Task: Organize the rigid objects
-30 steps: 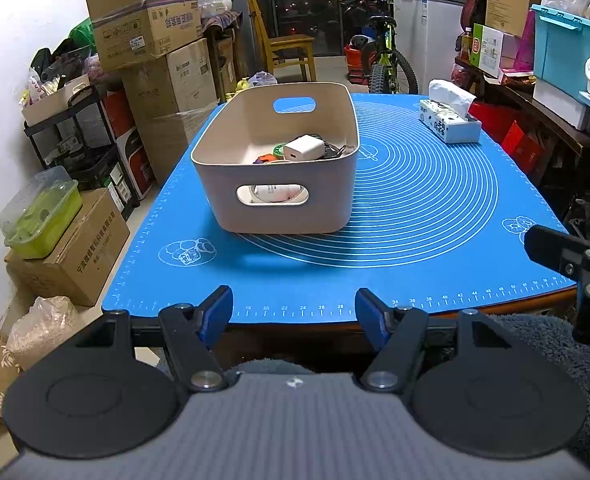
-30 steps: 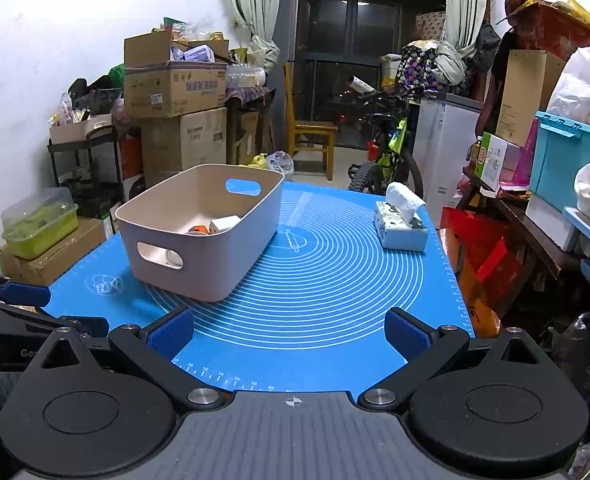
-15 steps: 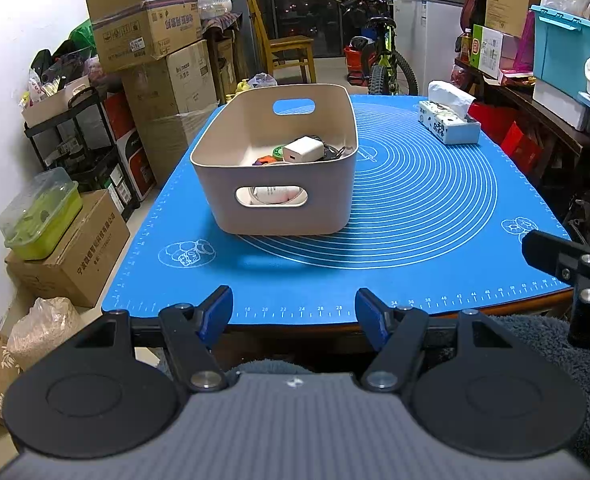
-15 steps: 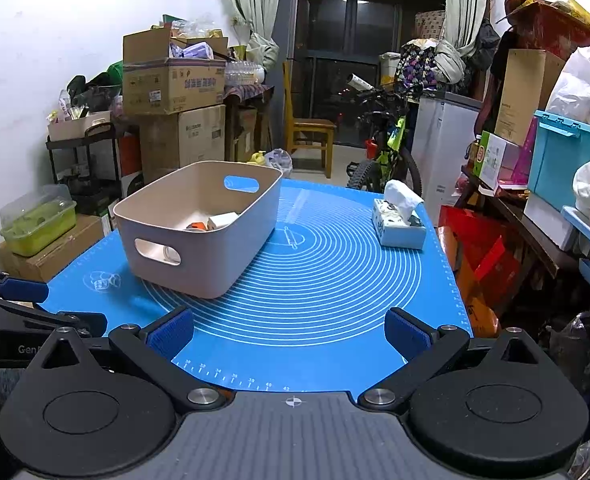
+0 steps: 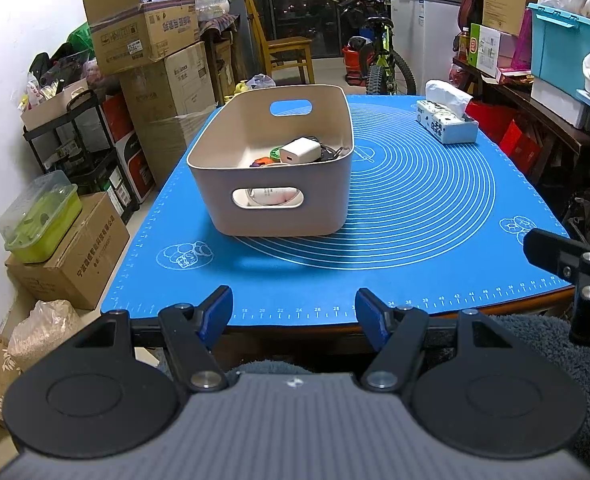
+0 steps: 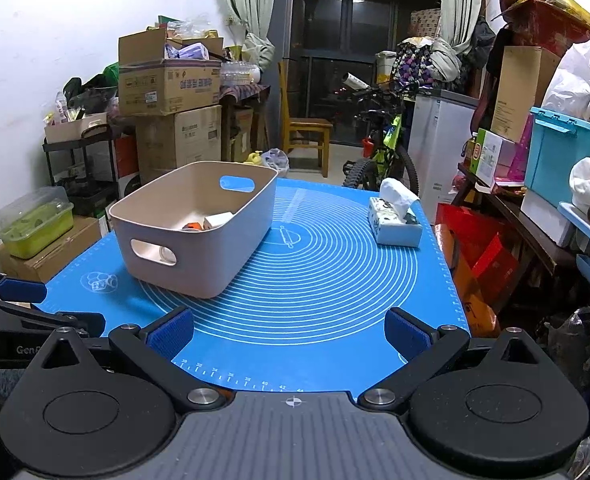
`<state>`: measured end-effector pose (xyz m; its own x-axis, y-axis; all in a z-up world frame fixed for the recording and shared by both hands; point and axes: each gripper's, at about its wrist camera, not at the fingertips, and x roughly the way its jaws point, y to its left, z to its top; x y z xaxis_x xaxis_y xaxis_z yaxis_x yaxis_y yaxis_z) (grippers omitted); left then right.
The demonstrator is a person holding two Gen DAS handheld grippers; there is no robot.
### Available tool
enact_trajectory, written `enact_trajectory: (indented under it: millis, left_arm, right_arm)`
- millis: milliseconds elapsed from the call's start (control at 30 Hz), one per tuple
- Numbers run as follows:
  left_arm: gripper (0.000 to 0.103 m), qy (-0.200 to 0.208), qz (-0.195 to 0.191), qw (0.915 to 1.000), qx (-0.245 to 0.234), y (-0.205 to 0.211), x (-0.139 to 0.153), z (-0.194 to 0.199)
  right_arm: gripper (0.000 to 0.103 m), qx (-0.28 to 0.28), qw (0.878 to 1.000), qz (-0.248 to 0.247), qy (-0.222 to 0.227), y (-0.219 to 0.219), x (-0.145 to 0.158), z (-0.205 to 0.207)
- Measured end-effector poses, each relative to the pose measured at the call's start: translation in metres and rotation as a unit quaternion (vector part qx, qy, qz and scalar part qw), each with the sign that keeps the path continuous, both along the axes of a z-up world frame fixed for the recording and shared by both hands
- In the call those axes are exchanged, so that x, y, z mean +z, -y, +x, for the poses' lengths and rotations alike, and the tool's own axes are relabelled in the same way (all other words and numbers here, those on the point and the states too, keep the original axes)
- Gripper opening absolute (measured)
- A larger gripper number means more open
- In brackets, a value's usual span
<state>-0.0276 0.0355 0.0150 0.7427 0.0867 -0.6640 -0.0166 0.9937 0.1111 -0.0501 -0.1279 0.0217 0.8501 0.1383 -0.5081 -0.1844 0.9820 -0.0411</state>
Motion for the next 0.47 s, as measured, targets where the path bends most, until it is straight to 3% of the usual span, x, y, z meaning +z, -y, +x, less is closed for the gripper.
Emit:
enact_trajectory:
  millis: [467]
  left_arm:
    - [0.069,-0.001,0.001,1.0000,0.000,0.0015,0.0000,0.0003]
  right_arm:
    - [0.101,-0.004,1.000,0.000,-0.003,0.0062,-0.0006,-0.0030]
